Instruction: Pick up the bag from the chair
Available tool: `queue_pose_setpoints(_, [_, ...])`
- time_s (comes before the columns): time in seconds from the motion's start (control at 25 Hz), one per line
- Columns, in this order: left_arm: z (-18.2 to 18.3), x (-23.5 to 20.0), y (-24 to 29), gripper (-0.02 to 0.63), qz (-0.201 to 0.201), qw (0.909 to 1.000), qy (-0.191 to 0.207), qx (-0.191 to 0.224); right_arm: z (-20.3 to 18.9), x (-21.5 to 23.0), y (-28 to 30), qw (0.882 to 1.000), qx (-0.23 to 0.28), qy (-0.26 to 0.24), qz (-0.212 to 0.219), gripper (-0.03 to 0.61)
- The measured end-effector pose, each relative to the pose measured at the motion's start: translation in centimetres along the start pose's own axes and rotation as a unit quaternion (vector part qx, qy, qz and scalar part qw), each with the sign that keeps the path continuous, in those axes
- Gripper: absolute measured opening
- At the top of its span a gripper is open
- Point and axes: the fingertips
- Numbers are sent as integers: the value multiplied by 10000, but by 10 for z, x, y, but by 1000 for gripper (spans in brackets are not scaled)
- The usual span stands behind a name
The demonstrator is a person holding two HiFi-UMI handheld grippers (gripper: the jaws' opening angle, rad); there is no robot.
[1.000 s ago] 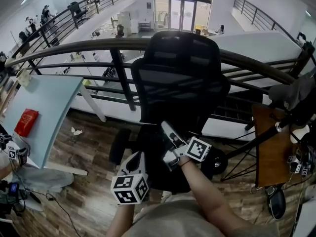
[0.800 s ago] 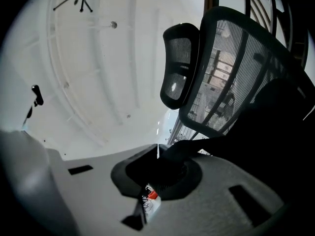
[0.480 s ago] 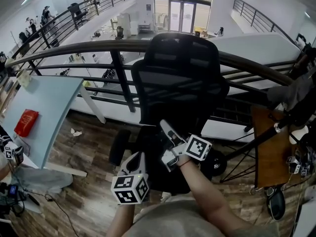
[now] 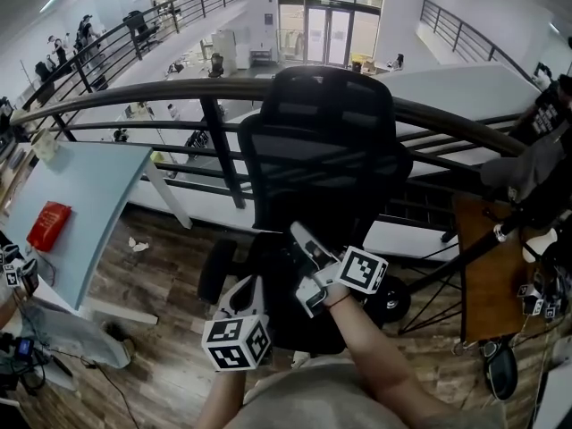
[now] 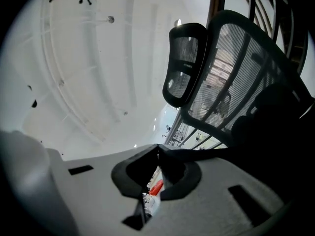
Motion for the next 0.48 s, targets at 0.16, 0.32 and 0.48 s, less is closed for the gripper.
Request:
queue_pose_setpoints(0.16, [1, 2, 0, 3, 7, 10000, -25, 32, 1, -12, 1, 10000, -63, 9, 69, 2])
queue_pose_setpoints(0.32, [4, 5, 0, 3, -1, 10000, -36, 75, 3, -15, 2, 9999, -93, -2, 63, 2])
queue_pose_setpoints(0.48, [6, 7, 0, 3, 27, 9999, -56, 119, 8, -20, -1, 9998, -162, -105, 60, 2])
Point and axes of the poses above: the fingertips, and each gripper's own axes: y forward along the fingers, x to its right, z out of its top, and after that the axes turned 9 degrees about z, right-handed
